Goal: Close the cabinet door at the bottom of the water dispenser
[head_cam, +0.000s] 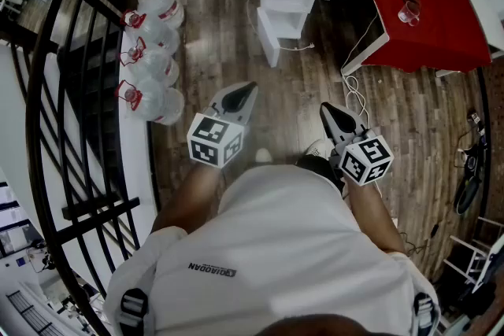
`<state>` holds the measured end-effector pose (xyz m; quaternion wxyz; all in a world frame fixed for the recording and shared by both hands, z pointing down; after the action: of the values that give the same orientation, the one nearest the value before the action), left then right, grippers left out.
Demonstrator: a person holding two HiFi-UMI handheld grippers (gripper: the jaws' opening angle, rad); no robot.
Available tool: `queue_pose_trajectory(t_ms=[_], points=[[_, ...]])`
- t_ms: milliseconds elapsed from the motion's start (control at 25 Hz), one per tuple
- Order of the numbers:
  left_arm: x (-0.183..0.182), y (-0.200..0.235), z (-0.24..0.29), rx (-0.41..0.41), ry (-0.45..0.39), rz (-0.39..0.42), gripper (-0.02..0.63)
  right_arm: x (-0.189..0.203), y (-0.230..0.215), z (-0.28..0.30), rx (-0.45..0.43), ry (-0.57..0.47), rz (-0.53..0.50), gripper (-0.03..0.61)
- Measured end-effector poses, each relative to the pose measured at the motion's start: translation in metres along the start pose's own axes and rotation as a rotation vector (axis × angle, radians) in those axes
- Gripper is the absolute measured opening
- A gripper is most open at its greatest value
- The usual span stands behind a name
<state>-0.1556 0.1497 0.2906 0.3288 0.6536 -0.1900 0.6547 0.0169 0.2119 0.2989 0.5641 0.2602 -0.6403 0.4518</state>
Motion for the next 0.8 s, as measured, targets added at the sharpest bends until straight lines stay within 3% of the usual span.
queue_pose_trajectory(t_ms=[280, 520, 800], points=[[0.0014, 0.0008, 0.0000, -0.003, -0.005, -0.001, -0.003, 0.0019, -0.0001, 0.0006, -0.001, 0.005, -0.003, 0.021], [0.0022, 0.0009, 0.0005, -0.016, -0.007, -0.013, -0.003, -0.0013, -0.0014, 0.0013, 0.000, -0.015, 0.066, 0.021], [0.0068, 0.0014, -0.0021, -0.042, 0.004, -0.036, -0.003, 0.0028, -0.0076, 0.0005, 0.026, -0.005, 0.048, 0.022]])
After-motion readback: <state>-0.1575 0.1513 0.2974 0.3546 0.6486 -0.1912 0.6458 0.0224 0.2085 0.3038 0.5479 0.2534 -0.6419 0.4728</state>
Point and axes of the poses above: the fingertips, and each gripper's own axes: z forward along the fingers, y to its left, x out of its underside, the point moved 2 cm from there along -z, backward along the fingers, and after that the axes turned 15 degrees about -y, right-handed, at the moved point
